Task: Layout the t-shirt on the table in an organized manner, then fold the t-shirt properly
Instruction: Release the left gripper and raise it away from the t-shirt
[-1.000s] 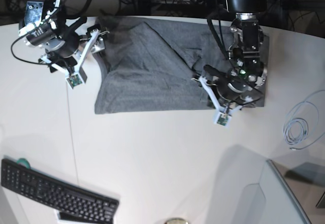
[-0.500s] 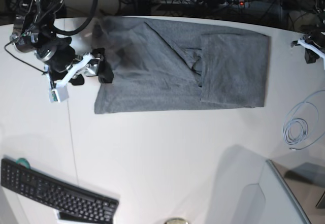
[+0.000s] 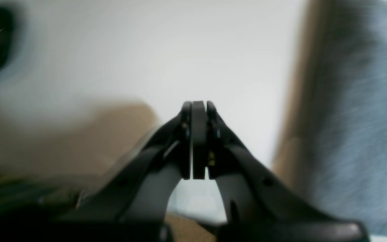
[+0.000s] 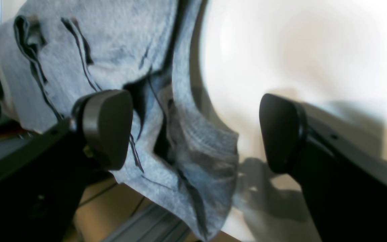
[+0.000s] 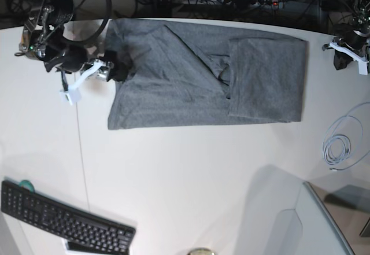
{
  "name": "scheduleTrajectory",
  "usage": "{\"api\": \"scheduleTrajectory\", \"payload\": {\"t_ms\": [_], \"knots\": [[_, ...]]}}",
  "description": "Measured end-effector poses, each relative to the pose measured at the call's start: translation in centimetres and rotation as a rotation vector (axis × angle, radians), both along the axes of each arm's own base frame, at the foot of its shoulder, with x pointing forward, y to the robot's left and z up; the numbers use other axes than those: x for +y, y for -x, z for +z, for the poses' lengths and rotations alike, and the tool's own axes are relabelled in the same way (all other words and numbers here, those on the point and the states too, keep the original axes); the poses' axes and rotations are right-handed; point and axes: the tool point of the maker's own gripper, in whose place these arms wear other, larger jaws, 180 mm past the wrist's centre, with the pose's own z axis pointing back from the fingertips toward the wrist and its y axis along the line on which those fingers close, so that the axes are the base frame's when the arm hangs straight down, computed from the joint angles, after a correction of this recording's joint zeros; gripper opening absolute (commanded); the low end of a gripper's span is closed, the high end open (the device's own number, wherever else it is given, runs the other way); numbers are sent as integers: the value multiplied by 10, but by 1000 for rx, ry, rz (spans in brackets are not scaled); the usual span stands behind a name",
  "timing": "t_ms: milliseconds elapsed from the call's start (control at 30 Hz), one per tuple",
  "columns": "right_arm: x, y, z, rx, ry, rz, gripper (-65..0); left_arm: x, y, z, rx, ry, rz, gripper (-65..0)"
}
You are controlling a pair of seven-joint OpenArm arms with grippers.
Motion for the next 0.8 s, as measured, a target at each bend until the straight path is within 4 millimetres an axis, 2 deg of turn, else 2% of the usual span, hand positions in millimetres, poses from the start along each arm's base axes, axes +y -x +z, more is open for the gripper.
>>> {"api": "scheduleTrajectory", "payload": {"t_ms": [67, 167, 267, 400, 500, 567, 733, 800], "knots": [[17, -1, 0, -4, -22, 41, -93, -11, -4, -4, 4, 10, -36, -650], [31, -2, -2, 0, -65, 50, -93, -24, -11, -11, 26, 22, -74, -650], [32, -10, -2, -16, -86, 34, -93, -29, -27, -6, -13, 32, -86, -650], [35, -20, -5, -34, -118, -3, -93, -20, -22, -16, 21, 19, -26, -650], [42, -25, -7, -30, -154, -1, -93, -36, -26, -27, 53, 43, -72, -650], [45, -29, -7, -30, -166, -4, -119, -48, -32, -32, 53, 59, -100, -650], [44, -24, -11, -14, -148, 8, -267, -61, -34, -37, 66, 67, -138, -650], [45, -21, -12, -7, -146, 18, -263, -65, -40, -36, 65, 66, -156, -650]]}}
